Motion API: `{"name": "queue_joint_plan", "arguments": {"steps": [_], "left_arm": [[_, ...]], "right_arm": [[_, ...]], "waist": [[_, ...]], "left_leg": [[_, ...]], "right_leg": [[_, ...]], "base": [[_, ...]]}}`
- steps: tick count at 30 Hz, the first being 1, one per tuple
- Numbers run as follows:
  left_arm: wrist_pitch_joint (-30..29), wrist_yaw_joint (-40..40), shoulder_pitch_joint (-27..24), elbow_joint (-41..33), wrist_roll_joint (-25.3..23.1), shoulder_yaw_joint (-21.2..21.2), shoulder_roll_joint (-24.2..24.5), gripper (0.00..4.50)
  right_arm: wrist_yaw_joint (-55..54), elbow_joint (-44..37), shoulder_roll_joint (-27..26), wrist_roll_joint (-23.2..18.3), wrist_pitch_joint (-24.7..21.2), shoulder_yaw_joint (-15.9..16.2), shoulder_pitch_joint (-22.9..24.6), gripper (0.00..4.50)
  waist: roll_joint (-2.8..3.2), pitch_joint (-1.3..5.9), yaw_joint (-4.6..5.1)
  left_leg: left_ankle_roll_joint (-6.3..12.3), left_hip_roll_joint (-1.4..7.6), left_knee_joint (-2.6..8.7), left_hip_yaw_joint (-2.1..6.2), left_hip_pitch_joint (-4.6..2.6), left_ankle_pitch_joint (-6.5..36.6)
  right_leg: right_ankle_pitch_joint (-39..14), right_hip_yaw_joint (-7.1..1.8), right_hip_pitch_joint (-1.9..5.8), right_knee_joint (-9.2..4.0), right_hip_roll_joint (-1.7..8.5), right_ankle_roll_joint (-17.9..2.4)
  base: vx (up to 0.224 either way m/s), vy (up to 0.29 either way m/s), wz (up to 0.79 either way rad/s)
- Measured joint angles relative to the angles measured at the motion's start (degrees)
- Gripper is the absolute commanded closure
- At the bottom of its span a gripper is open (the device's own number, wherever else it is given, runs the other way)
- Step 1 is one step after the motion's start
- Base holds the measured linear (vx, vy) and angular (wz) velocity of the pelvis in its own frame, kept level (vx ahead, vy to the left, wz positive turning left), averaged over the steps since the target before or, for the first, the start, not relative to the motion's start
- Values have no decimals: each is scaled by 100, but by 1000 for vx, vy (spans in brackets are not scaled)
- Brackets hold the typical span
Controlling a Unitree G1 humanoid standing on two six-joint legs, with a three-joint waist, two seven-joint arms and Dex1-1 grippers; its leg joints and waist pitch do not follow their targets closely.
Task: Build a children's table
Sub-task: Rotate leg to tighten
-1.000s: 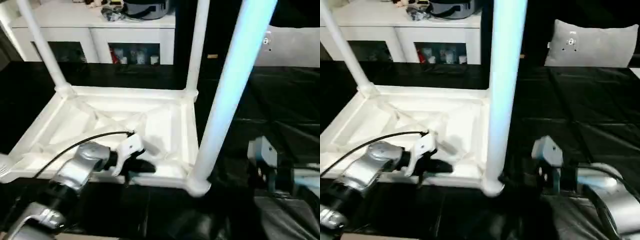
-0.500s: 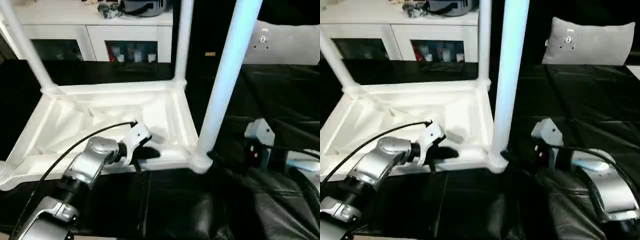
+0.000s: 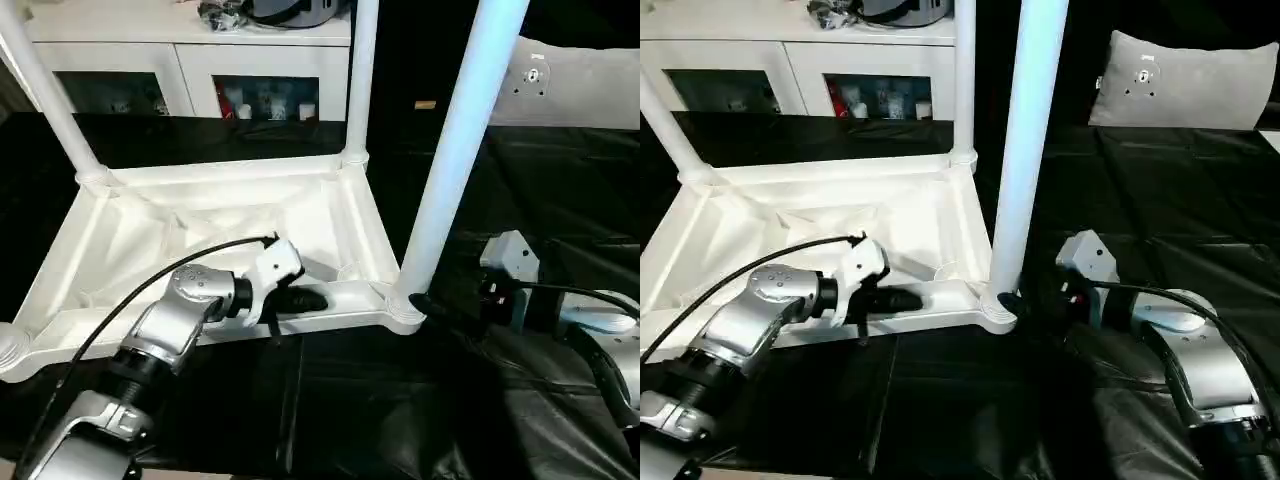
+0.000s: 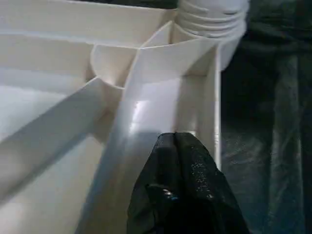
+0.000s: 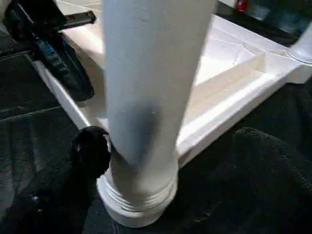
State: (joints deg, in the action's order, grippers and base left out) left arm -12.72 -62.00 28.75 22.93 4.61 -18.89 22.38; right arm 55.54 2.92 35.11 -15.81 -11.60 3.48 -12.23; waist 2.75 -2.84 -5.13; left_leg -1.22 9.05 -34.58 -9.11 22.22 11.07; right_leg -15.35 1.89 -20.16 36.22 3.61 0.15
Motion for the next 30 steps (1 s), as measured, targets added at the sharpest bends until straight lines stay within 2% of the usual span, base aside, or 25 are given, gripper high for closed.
{"name": "queue_joint_plan", "arguments": {"steps": [5, 7, 11, 17, 20, 24, 30], "left_arm": [[253, -32, -63, -4, 49, 54, -30, 447], [182, -148, -88, -139, 180, 91, -48, 417], [92, -309, -95, -268, 327, 102, -134, 386], [64, -313, -99, -249, 341, 91, -193, 344], [42, -250, -96, -156, 157, -23, -143, 318], [79, -26, 9, 112, -4, -46, -234, 318], [30, -128, 39, 186, -10, -70, -222, 318]], "right_arm": [[80, -69, 1, -87, -44, -10, 91, 0], [119, -122, 1, -167, -89, -27, 170, 0], [116, -269, 0, -258, -172, -72, 353, 0], [109, -364, 2, -268, -205, -87, 459, 0], [108, -456, 8, -269, -217, -87, 514, 0], [108, -479, 28, -270, -246, -95, 559, 0], [100, -506, 30, -264, -272, -95, 561, 0]], "waist": [[1, 0, -1], [1, 0, -13], [6, 3, -21], [10, 5, -2], [20, 10, 0], [28, 15, -6], [60, 36, -2]], "left_leg": [[0, 4, -7, 1, 1, 0], [0, 4, -7, 1, 2, 0], [0, 9, -11, 1, 1, 0], [-2, 17, -17, 1, 0, -1], [-1, 17, -17, 1, -1, -1], [-3, 18, -18, 1, -6, -1], [-5, 20, -21, -2, -10, -2]], "right_leg": [[0, 7, 5, 0, 0, 0], [0, 10, 5, 0, 1, -1], [1, 16, 9, 1, 2, -1], [2, 22, 14, 4, 0, -3], [2, 22, 15, 4, 0, -2], [4, 25, 23, 4, 1, -5], [8, 24, 28, 4, 2, -7]], "base": [[0, 0, 0], [0, 0, 0], [0, 0, 0], [0, 0, 0], [0, 0, 0], [0, 0, 0], [0, 0, 0]]}}
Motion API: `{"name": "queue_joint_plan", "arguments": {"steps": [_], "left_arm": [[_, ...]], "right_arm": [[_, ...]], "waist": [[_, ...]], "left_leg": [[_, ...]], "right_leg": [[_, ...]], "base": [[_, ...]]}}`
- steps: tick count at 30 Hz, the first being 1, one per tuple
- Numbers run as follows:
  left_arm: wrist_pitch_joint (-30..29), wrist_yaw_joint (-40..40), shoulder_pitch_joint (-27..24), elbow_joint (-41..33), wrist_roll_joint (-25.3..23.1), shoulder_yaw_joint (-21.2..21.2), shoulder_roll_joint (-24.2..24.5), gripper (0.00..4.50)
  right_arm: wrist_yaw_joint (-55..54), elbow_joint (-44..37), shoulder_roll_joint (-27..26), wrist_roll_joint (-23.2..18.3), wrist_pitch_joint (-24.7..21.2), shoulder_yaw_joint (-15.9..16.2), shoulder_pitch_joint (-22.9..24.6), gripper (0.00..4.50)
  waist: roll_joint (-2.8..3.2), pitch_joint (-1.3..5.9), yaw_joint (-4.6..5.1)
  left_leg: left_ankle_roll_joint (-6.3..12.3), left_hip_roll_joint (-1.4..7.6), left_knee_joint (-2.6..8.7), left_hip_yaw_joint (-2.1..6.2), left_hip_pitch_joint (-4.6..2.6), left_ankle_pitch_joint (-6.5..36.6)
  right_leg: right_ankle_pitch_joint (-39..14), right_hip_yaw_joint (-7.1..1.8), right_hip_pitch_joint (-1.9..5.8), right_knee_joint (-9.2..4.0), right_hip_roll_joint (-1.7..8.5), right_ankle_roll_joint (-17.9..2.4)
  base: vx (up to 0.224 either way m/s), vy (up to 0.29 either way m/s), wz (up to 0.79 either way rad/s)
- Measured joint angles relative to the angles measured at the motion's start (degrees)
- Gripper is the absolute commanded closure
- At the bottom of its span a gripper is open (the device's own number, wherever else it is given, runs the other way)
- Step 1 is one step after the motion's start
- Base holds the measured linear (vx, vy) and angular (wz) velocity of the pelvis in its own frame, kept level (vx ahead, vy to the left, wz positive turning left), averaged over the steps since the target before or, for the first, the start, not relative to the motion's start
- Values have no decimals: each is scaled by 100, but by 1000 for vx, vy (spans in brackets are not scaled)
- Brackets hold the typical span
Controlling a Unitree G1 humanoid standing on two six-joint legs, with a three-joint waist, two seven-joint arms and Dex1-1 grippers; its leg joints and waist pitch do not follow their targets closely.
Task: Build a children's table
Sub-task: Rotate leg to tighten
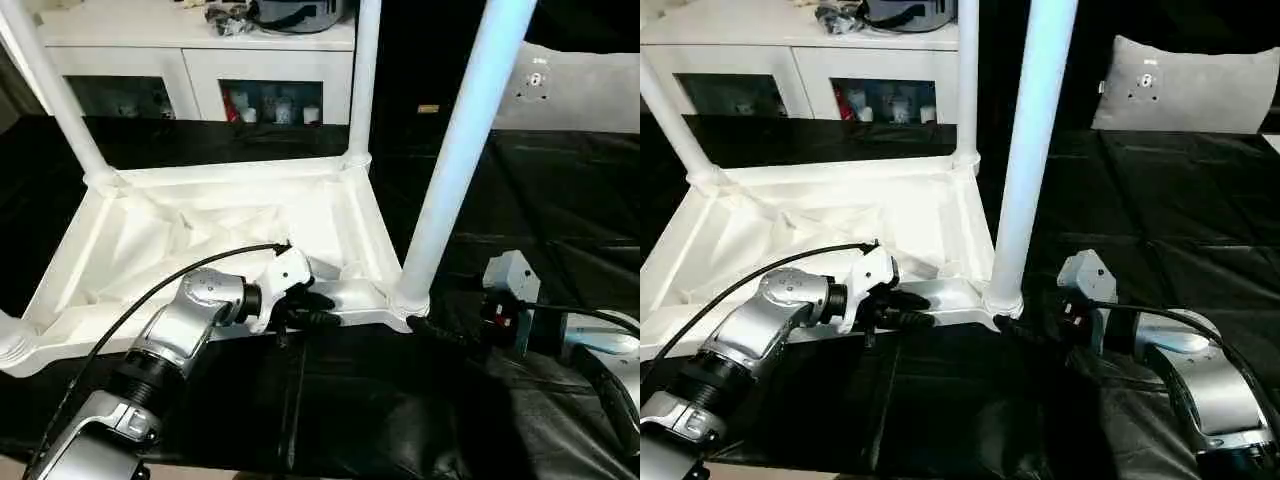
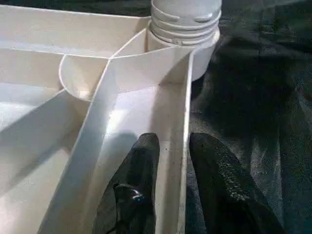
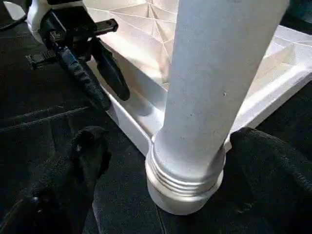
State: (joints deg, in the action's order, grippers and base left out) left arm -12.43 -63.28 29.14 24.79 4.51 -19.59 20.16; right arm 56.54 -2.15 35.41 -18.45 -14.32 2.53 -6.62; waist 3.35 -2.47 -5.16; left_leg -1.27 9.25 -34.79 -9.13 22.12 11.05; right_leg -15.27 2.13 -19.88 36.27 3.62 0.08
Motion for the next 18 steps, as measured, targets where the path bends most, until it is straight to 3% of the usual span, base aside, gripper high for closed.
{"name": "queue_joint_plan", "arguments": {"steps": [12, 18], "left_arm": [[239, -280, 248, 293, -277, -283, 79, 431], [385, -401, 361, 444, -364, -317, 82, 446]], "right_arm": [[-27, 106, 64, 101, 81, 13, -84, 0], [146, 406, 105, 228, 206, 43, -445, 0]], "waist": [[59, 39, 14], [66, 43, 14]], "left_leg": [[0, 4, 1, -2, 0, 0], [0, 6, 1, -3, 4, 0]], "right_leg": [[0, 2, -2, 0, -1, 1], [0, 3, -3, -1, -2, 1]], "base": [[0, 0, 0], [0, 0, 0]]}}
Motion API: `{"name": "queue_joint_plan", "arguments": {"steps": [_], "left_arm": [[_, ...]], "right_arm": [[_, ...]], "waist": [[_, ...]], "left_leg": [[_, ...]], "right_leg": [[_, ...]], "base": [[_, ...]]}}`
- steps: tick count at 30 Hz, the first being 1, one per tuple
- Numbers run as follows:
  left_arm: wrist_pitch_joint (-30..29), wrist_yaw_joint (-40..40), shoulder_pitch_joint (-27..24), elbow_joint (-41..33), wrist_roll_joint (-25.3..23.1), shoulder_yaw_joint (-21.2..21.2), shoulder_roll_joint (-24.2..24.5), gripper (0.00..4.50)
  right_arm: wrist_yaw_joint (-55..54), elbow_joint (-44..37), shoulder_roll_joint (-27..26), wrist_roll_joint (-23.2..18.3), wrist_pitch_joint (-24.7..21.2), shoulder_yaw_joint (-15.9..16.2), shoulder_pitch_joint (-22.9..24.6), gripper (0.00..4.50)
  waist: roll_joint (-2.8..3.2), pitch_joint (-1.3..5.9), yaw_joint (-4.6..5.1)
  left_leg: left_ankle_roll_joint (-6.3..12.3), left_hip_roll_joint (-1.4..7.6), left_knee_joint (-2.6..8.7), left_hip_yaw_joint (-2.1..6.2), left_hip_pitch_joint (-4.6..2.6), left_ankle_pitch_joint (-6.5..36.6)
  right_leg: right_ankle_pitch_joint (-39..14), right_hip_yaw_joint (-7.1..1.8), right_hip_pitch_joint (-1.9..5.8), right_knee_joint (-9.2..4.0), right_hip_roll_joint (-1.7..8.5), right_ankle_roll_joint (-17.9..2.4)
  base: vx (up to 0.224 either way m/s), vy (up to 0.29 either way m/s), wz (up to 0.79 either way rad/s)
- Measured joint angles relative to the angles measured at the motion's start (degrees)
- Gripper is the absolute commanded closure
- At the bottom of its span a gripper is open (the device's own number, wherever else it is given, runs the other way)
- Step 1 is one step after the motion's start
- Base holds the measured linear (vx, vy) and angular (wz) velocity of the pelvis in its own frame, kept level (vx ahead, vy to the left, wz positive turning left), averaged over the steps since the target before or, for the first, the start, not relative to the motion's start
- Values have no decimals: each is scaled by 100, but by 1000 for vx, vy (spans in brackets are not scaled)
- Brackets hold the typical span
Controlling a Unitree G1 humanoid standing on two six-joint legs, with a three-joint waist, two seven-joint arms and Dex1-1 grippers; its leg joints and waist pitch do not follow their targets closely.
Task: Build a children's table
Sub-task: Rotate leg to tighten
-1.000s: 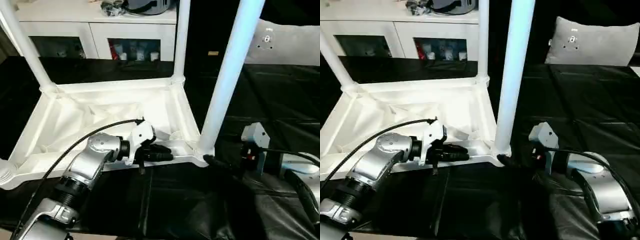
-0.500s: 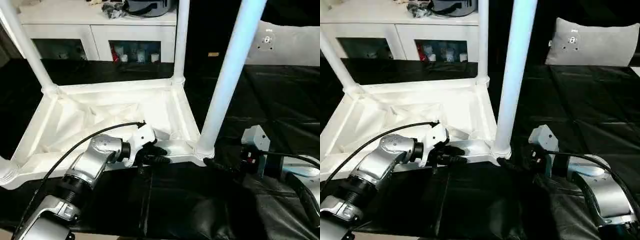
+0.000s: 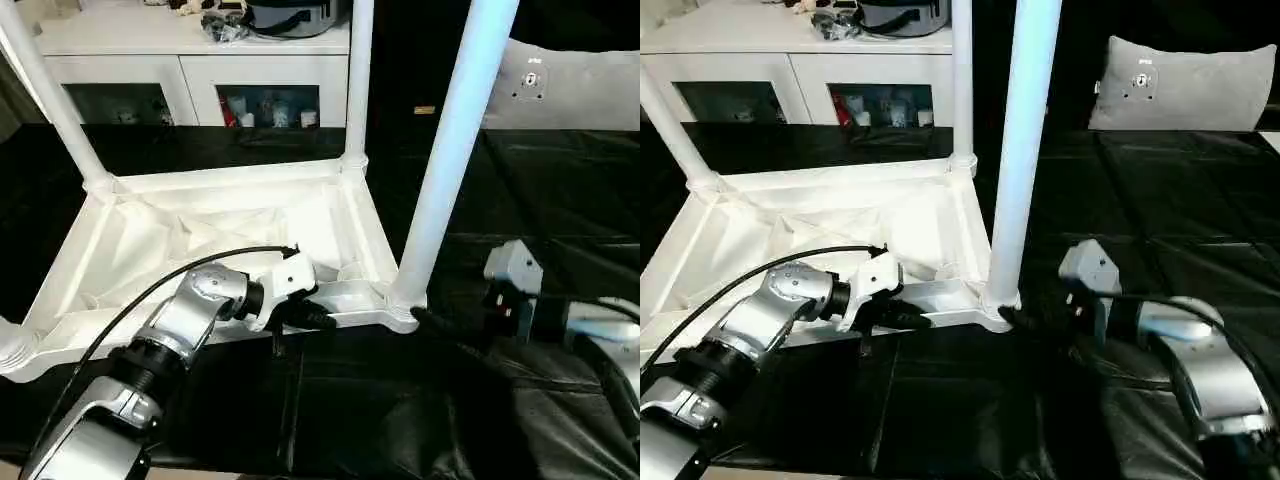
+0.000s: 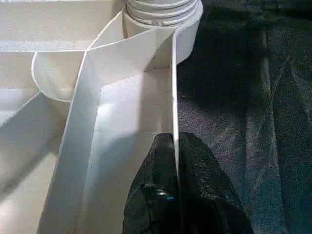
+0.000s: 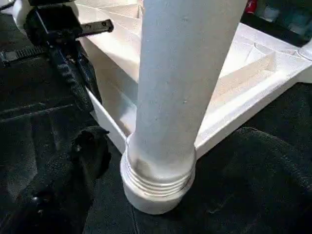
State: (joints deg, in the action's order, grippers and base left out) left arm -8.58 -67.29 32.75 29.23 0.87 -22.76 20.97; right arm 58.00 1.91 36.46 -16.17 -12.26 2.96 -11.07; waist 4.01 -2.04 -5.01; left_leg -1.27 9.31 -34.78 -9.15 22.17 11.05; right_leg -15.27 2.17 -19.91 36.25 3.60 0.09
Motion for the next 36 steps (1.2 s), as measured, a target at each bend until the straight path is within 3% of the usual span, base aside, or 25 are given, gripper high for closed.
{"name": "queue_joint_plan", "arguments": {"steps": [5, 6, 14, 25, 27, 29, 32, 36], "left_arm": [[143, -66, 9, 65, 34, 6, 0, 450], [178, -103, -1, 64, 40, 8, 13, 450], [401, -443, -153, -82, 61, 9, 126, 450], [449, -423, -115, -28, -8, -3, 79, 450], [388, -435, -102, -17, 1, 4, 74, 450], [291, -435, -102, -21, 8, 33, 54, 450], [90, -436, -103, -71, 60, 59, 27, 450], [-494, -40, -109, -101, 62, 292, -106, 450]], "right_arm": [[261, 355, -19, -22, 116, 44, -253, 17], [326, 408, -35, -35, 142, 59, -292, 45], [1077, 1432, -339, -136, 222, 402, -938, 103], [1639, 2129, -439, -136, 236, 579, -1278, 186], [1673, 2138, -466, -153, 209, 577, -1278, 190], [1627, 2106, -497, -191, 85, 552, -1259, 230], [1420, 1859, -575, -211, -94, 449, -1114, 239], [371, 1636, -1040, 14, -316, 347, -1054, 243]], "waist": [[-1, 0, -6], [-1, 0, -7], [9, 3, -27], [5, 1, -64], [5, 1, -66], [5, 1, -66], [6, 2, -67], [5, 1, 35]], "left_leg": [[1, 1, 0, -1, 2, 0], [1, 1, 0, -1, 2, 0], [2, 4, -2, -7, 7, -1], [4, 25, -10, -42, 8, -2], [4, 29, -10, -49, 7, -2], [4, 31, -11, -53, 6, -2], [4, 34, -10, -56, 3, -2], [-14, 36, -10, -60, -11, -3]], "right_leg": [[0, 2, -3, 0, 0, 0], [0, 2, -3, 0, 0, 0], [-1, 5, -9, 2, 0, -1], [-1, 5, -11, 7, 3, -1], [-1, 5, -11, 8, 2, -1], [-1, 4, -11, 8, 3, -1], [-1, 4, -11, 9, 2, -1], [-1, -4, -13, 27, 0, -1]], "base": [[0, 0, 0], [0, 0, 0], [0, 0, 0], [0, 0, 0], [0, 0, 0], [0, 0, 0], [0, 0, 0], [0, 0, 0]]}}
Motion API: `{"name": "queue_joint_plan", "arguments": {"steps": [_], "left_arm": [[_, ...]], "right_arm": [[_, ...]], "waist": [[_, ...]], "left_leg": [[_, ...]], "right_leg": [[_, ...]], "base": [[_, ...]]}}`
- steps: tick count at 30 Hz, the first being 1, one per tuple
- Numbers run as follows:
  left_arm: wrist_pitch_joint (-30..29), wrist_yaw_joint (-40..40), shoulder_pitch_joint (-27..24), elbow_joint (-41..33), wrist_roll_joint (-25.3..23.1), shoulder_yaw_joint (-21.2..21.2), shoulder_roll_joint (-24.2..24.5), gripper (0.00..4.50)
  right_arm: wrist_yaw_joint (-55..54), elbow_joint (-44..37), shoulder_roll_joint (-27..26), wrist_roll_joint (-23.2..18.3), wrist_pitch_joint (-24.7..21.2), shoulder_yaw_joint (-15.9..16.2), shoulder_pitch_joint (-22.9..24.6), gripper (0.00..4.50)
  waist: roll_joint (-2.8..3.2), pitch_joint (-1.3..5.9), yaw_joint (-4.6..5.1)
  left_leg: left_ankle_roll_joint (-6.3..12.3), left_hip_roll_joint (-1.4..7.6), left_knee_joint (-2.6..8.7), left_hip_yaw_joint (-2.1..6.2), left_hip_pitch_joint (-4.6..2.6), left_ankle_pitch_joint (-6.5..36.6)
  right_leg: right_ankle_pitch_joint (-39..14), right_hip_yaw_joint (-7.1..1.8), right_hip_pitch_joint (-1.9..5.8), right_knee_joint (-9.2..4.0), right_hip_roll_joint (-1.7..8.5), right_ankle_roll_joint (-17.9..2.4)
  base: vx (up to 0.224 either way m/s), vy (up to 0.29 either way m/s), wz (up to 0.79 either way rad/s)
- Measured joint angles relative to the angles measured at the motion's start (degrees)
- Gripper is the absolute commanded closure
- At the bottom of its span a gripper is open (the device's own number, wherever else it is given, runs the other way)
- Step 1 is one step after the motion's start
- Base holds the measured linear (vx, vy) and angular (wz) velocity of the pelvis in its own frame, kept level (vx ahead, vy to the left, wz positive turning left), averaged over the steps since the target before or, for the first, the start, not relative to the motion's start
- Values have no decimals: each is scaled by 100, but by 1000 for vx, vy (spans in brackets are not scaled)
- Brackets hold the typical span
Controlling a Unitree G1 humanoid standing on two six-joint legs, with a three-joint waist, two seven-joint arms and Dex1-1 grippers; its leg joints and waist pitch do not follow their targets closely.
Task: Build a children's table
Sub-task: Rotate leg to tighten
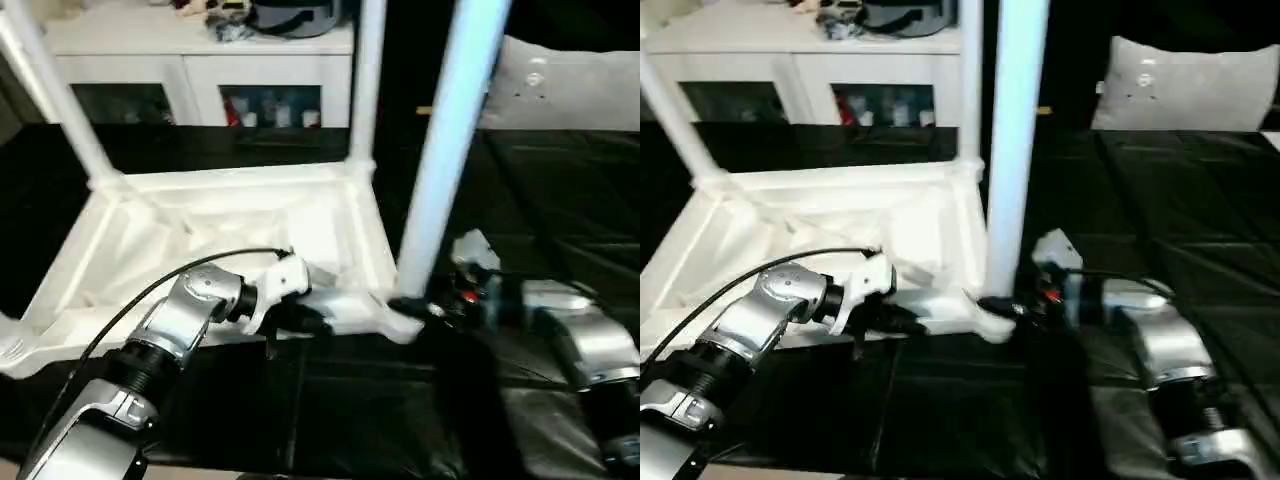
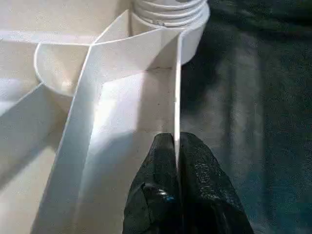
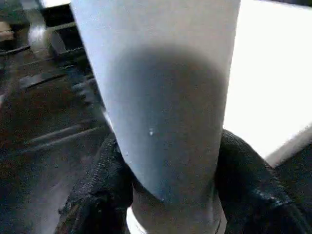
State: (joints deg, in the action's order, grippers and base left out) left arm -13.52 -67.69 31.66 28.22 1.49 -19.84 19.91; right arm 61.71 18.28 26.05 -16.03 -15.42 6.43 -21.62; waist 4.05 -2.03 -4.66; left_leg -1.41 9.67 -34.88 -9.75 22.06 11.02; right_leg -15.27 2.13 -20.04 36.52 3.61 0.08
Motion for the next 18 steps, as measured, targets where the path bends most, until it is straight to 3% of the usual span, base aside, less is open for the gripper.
{"name": "queue_joint_plan", "arguments": {"steps": [3, 6, 8, 10, 18], "left_arm": [[-426, 515, 6, -36, -42, 138, -227, 450], [-841, 1253, 67, -47, -160, 311, -629, 450], [-1066, 1632, 101, -48, -196, 382, -869, 450], [-1120, 1817, 121, -48, -243, 396, -993, 450], [-945, 1838, 145, -74, -349, 239, -1015, 450]], "right_arm": [[-1117, -55, -466, 261, -210, -175, -48, 248], [-2413, 24, -1063, 548, -417, -417, -203, 248], [-3062, 122, -1363, 662, -416, -549, -287, 248], [-3340, 208, -1473, 691, -314, -615, -309, 195], [-3170, 52, -1460, 556, -2, -732, -55, 115]], "waist": [[-3, 1, 128], [3, 5, 197], [18, 14, 212], [27, 20, 212], [48, 27, 134]], "left_leg": [[-28, -1, 5, 0, -11, 3], [-38, -3, 17, -1, -16, -5], [-38, -5, 27, -1, -20, -5], [-38, -6, 37, -1, -18, -5], [-35, -6, 56, -1, -4, -7]], "right_leg": [[0, -3, 4, 4, 0, -1], [3, -5, 4, 2, 0, -5], [3, -5, 7, -6, 1, -5], [3, -3, 7, -18, 1, -5], [3, 5, 3, -46, 1, -4]], "base": [[0, 0, 0], [0, 0, 0], [0, 0, 0], [0, 0, 0], [0, 0, 0]]}}
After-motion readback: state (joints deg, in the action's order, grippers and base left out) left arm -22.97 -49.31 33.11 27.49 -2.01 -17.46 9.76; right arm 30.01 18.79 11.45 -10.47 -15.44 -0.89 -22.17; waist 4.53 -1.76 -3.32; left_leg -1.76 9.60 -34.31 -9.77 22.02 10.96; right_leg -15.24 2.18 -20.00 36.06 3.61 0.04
